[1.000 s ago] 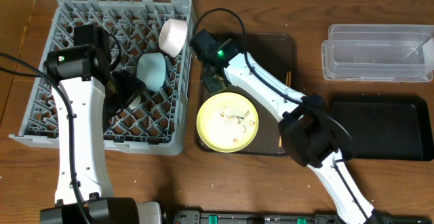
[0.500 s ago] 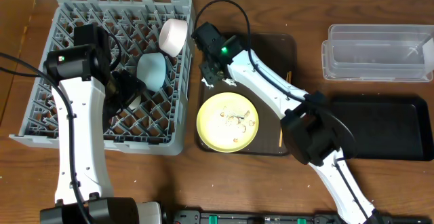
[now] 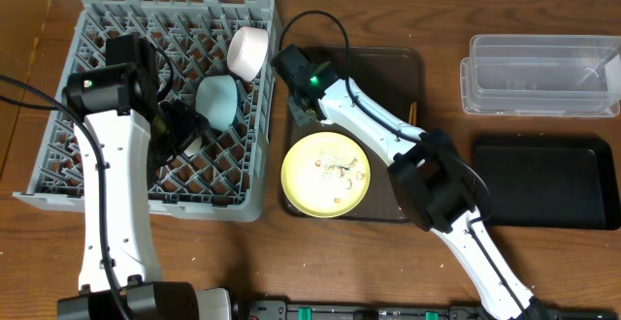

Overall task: Sort waste into correct bins and load items into the dishwasher
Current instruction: 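Grasp the white tissue with the right gripper and lift it, then carry the tissue right and drop it into the clear container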

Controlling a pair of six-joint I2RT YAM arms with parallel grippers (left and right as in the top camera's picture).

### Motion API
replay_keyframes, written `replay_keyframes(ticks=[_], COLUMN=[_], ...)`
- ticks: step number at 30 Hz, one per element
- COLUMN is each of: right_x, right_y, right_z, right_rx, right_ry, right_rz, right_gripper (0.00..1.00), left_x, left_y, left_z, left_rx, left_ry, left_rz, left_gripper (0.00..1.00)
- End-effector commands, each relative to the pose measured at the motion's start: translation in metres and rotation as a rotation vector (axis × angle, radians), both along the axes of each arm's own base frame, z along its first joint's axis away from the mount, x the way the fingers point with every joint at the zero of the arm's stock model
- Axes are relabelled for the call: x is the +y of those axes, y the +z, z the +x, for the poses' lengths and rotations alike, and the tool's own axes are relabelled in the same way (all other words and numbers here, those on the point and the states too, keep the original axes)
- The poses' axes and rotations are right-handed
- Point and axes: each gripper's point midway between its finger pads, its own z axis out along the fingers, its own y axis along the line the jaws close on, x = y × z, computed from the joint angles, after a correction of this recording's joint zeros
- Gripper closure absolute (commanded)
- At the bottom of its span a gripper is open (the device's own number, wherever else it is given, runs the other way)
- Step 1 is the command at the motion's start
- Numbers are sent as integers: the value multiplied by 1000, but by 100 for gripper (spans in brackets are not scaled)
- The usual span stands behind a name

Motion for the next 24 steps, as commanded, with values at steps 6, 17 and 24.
replay_keyframes(ticks=[6, 17, 24], right_x=[-43, -335, -430], right_y=[151, 196, 124], right_z=[37, 38, 16], right_rx=[-233, -61, 102], right_ry=[-181, -857, -1106], right_rz=[106, 4, -35], right_gripper=[99, 99, 97], left_x=[4, 4, 4], left_y=[6, 6, 6], left_z=[2, 2, 2], left_rx=[-16, -15, -16], left_ry=[-1, -1, -1], left_rz=[17, 17, 17], left_gripper=[2, 2, 2])
